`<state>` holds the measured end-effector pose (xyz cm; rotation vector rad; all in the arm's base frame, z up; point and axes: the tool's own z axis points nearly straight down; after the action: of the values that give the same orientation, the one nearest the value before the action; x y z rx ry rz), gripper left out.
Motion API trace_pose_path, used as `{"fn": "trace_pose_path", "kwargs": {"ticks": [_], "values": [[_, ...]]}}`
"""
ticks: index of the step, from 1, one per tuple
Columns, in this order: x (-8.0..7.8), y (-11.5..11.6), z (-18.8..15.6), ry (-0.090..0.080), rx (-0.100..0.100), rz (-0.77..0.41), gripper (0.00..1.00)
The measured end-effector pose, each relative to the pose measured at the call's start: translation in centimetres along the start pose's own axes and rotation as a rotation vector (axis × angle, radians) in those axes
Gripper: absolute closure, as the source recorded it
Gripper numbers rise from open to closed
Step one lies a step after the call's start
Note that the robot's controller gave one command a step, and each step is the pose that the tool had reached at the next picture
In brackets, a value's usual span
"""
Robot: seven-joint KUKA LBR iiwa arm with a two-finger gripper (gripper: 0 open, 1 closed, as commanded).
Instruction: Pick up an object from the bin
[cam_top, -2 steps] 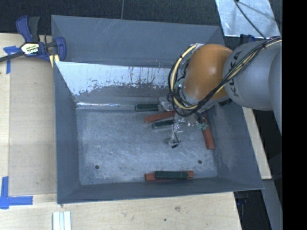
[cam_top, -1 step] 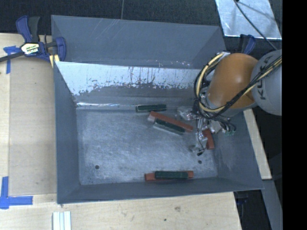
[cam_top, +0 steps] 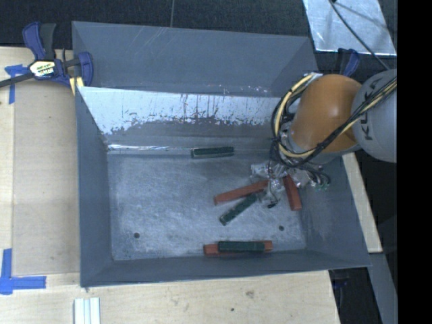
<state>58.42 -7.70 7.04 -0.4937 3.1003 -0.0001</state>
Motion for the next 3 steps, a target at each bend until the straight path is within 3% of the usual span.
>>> {"fn": "trace_pose_path", "kwargs": {"ticks": [1, 2, 3], "values": [[-2.1, 0.3, -20.4, -0.011, 0.006, -0.127, 1.00], [-1.9, 0.3, -19.9, -0.002, 0.000, -0.124, 0.00], [-4.3, 3.0, -7.1, 0.005, -0.004, -0.049, 0.00]]}}
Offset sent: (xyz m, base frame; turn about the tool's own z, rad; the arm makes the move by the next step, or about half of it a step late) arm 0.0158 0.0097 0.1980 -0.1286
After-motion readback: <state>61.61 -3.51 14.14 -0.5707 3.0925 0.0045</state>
